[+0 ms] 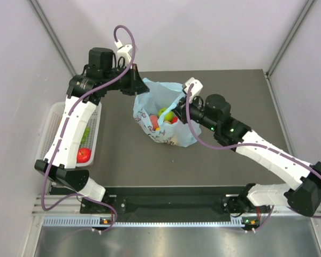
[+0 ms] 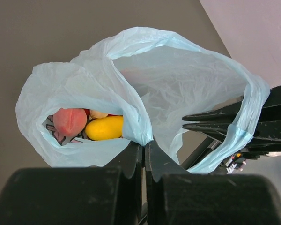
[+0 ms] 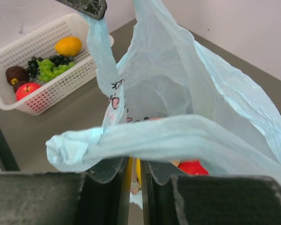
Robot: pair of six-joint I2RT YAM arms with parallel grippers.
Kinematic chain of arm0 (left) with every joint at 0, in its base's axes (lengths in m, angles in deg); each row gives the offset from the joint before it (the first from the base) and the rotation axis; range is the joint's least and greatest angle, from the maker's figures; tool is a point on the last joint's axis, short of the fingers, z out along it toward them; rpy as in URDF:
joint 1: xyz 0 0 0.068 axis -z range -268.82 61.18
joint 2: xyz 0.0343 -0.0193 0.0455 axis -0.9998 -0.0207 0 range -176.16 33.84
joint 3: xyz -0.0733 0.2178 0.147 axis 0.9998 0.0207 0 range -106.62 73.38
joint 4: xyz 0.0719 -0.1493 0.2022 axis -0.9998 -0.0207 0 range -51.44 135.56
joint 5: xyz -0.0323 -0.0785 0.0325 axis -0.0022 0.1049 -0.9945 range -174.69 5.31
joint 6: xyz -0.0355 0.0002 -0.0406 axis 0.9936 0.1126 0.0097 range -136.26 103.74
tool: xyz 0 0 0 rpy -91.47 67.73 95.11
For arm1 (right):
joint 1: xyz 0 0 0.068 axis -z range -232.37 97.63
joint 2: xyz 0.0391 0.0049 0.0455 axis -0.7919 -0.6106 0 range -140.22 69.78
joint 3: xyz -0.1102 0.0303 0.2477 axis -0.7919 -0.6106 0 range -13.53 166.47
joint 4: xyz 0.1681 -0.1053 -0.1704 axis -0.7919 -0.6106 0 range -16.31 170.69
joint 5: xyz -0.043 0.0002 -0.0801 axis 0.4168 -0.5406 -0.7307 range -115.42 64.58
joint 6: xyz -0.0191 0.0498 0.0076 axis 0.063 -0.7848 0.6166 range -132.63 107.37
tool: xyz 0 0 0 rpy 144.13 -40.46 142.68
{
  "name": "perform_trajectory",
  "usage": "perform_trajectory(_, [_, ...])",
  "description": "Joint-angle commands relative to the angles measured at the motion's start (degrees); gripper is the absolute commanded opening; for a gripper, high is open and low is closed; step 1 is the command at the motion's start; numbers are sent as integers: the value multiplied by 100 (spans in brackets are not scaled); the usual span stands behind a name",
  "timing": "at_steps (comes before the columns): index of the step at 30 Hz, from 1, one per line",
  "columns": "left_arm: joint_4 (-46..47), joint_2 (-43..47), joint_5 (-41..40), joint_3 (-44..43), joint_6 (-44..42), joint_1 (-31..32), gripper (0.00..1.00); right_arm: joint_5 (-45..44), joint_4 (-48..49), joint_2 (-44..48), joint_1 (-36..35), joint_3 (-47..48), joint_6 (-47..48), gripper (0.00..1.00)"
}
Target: Place the fake fruits into the plastic bag and tie a complex knot
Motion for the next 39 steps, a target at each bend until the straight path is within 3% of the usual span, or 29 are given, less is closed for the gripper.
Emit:
perform_trajectory(1, [-137, 14, 124, -227, -187, -24, 0, -580, 1329, -125, -187, -188, 468, 11])
perform_trajectory(6, [-400, -21, 107, -324, -337, -24, 0, -747, 2183, -459, -222, -251, 803, 8])
perform_trajectory(13, [-656, 75, -174, -350, -451, -24, 1, -677, 2913, -969, -249, -22, 1242, 13])
perform_trajectory(15, [-717, 75, -332, -359, -469, -24, 6, -633, 3028, -1083, -249, 30, 1304, 15])
perform_trajectory(21, [-682, 225, -596, -359, -487, -24, 39, -483, 3379, -1207, -258, 30, 1375, 18])
perform_trajectory(24, [-524, 374, -676, -368, -417, -24, 48, -527, 3494, -1242, -249, 31, 1366, 19])
perform_trajectory(31, [-375, 699, -1018, -517, -293, -50, 57, -519, 3590, -1225, -249, 31, 1419, 20])
perform_trajectory(39, [-111, 770, -1546, -587, -12, -226, 60, -18, 3547, -1110, -240, -31, 1621, 29])
